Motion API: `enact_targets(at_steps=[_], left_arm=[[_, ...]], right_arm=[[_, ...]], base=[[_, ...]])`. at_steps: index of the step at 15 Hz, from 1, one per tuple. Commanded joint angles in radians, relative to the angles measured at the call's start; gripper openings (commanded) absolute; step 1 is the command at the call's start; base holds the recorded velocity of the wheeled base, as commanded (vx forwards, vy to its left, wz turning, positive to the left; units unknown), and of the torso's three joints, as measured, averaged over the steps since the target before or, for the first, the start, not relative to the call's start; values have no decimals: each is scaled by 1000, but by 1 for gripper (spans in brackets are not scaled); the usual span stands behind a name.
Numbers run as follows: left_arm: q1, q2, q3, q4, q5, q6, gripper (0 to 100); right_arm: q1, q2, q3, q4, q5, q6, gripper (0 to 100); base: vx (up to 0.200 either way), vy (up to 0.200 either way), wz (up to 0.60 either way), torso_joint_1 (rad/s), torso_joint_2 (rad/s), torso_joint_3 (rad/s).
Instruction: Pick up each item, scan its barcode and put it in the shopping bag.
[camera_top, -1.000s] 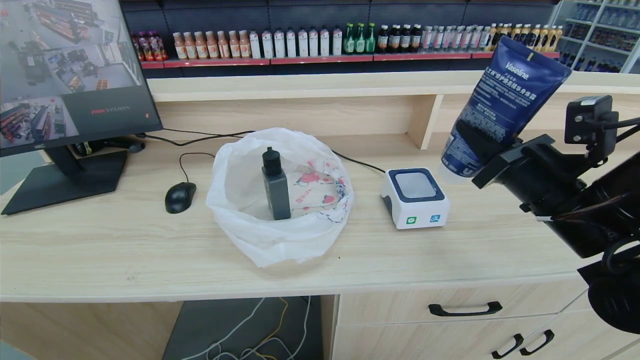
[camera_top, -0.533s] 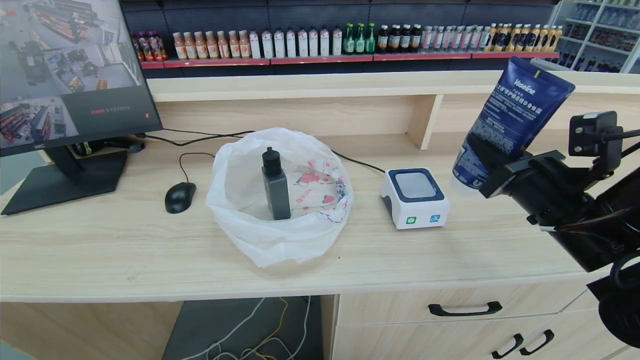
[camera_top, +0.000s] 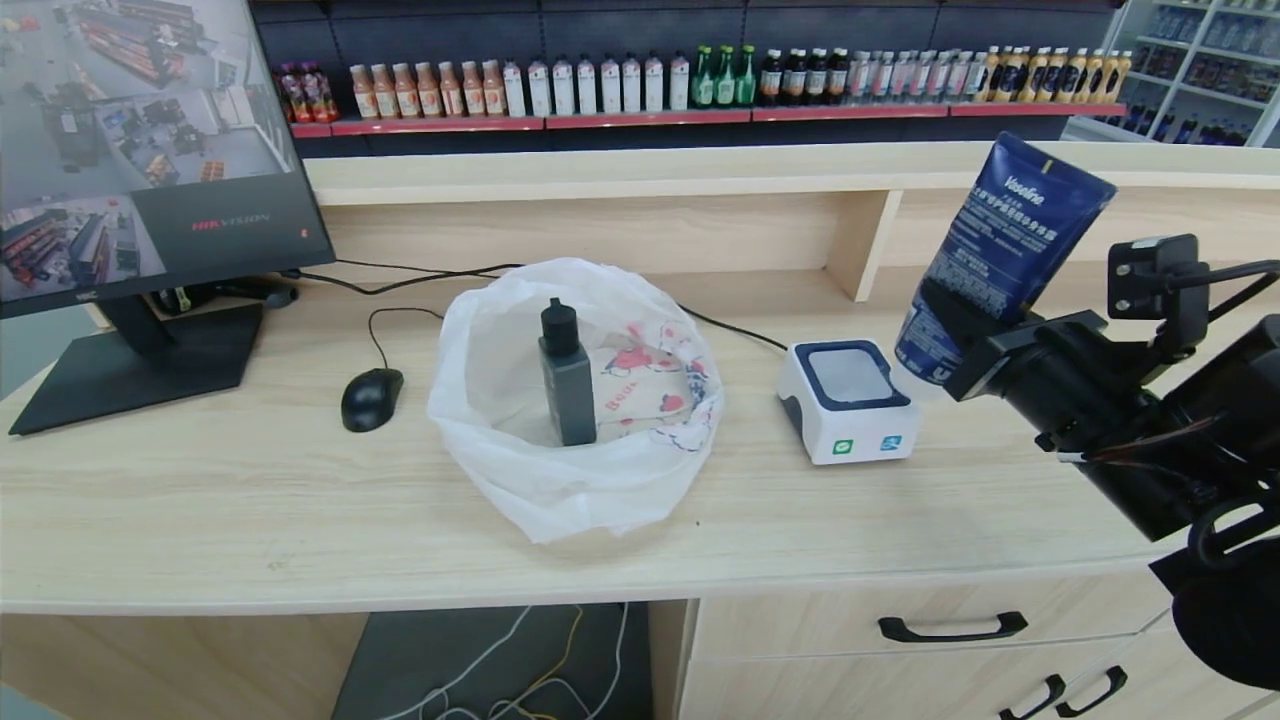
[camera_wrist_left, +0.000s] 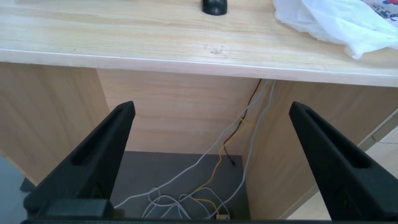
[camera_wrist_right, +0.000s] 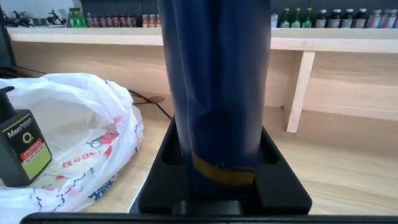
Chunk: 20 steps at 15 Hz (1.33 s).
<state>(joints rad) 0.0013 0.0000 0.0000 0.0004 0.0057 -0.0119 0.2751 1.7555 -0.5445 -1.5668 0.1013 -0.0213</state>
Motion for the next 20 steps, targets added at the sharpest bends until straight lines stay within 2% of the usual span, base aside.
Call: enact_targets(at_steps=[1,12,20], left_arm=[[0,0,0,0,0,0,100],[0,0,0,0,0,3,100],[0,0,0,0,0,3,100]], right_arm=[[-1,7,1,-4,2,0,0],[-2,18,-17,-4,2,-2,0],[-1,90,-74,-4,2,-3,0]], base=[[0,200,0,12,12,2],[0,200,0,4,1,1],[0,0,0,0,0,0]])
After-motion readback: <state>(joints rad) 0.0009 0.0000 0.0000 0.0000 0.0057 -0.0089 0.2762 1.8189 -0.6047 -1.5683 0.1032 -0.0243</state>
